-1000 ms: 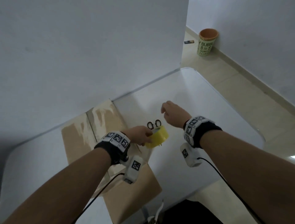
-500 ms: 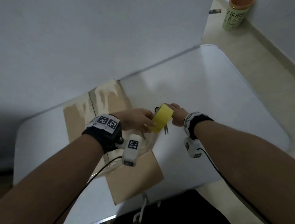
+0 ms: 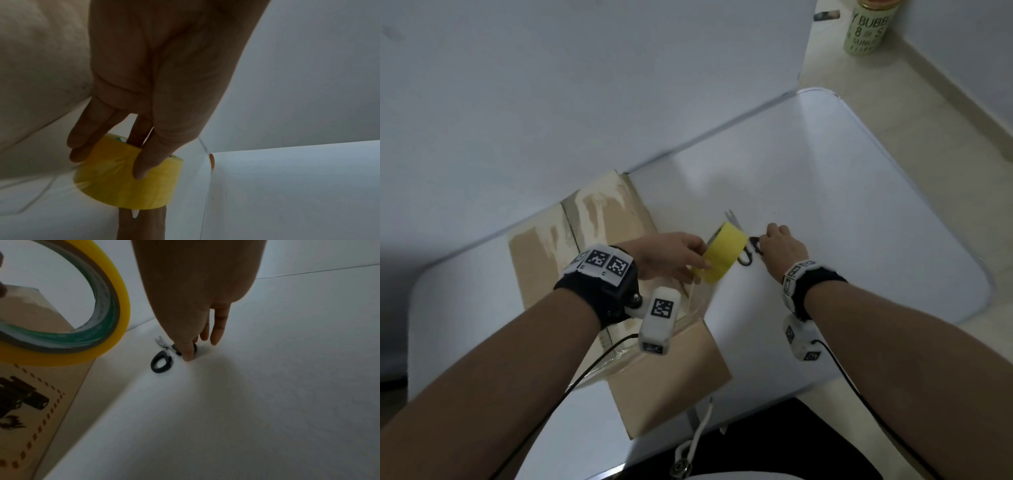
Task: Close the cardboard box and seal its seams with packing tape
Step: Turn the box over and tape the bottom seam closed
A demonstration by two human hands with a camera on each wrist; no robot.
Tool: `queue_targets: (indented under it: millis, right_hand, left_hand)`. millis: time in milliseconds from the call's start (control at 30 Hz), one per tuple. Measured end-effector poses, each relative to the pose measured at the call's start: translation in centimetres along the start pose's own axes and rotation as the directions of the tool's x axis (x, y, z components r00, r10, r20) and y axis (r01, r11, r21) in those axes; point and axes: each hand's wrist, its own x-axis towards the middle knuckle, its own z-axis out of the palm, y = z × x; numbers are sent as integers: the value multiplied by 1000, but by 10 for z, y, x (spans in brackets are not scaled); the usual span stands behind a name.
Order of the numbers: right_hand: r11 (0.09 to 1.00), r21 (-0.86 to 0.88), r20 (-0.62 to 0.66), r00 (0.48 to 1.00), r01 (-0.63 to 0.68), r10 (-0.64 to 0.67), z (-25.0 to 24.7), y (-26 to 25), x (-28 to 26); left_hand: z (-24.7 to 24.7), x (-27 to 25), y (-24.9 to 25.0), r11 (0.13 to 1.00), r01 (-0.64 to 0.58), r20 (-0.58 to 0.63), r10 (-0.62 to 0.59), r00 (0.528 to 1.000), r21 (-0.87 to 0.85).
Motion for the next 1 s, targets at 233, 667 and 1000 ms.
queue_targets:
  millis: [233,667,1000]
  right_hand:
    - [963,267,-76,996,-29,51,4,-10,-7]
    - [943,296,124,985,-150,118,-9,-5,-28]
    - [480,769,508,859,-421,-60,7,8,-96]
  left_hand:
    - [1,0,-2,1000,-7,-25,7,1000,-1]
    - [8,-2,0,998,-43,-7,43,999,47]
    - [31,-13,15,956,-45,1,46,999,291]
